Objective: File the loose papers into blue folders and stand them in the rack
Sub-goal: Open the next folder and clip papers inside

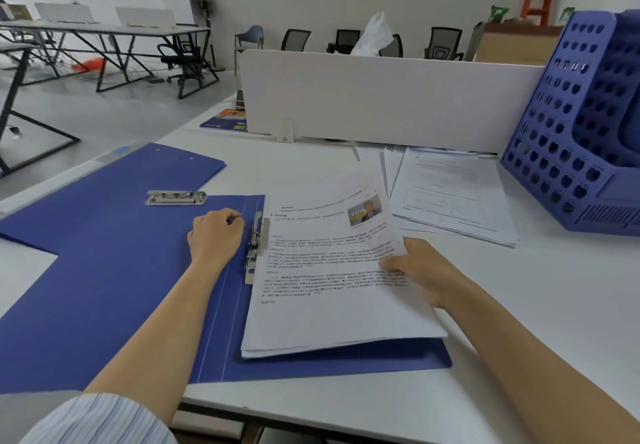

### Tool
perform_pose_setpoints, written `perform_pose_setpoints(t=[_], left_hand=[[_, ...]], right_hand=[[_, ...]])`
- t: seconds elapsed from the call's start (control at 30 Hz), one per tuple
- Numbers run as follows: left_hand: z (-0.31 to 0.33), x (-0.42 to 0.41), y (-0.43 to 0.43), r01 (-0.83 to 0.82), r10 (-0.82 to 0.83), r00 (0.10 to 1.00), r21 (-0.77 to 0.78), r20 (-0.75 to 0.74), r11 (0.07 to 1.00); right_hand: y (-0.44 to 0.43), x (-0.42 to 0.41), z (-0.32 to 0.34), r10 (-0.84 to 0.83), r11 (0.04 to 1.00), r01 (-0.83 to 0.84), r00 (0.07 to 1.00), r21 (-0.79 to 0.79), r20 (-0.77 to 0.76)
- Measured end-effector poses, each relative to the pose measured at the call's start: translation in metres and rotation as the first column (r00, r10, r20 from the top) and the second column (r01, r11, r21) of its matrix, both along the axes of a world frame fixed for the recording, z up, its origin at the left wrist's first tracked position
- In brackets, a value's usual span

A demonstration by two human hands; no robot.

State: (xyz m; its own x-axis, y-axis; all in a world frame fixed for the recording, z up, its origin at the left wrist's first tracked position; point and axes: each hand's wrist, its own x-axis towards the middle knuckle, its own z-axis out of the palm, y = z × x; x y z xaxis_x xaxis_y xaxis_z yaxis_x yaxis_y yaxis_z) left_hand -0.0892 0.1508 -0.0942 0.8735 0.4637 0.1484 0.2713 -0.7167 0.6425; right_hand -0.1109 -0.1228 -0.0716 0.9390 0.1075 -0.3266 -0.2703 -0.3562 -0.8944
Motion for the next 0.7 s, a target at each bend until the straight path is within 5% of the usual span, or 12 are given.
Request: perform_pose_setpoints(t=[0.7], left_hand=[[-0.001,0.000,0.003,0.016,-0.016,1.000,-0.010,0.009,1.000]], right_hand=[[-0.015,0.004,0.001,0.183,0.983,-0.185,0.979,-0.013,-0.093]])
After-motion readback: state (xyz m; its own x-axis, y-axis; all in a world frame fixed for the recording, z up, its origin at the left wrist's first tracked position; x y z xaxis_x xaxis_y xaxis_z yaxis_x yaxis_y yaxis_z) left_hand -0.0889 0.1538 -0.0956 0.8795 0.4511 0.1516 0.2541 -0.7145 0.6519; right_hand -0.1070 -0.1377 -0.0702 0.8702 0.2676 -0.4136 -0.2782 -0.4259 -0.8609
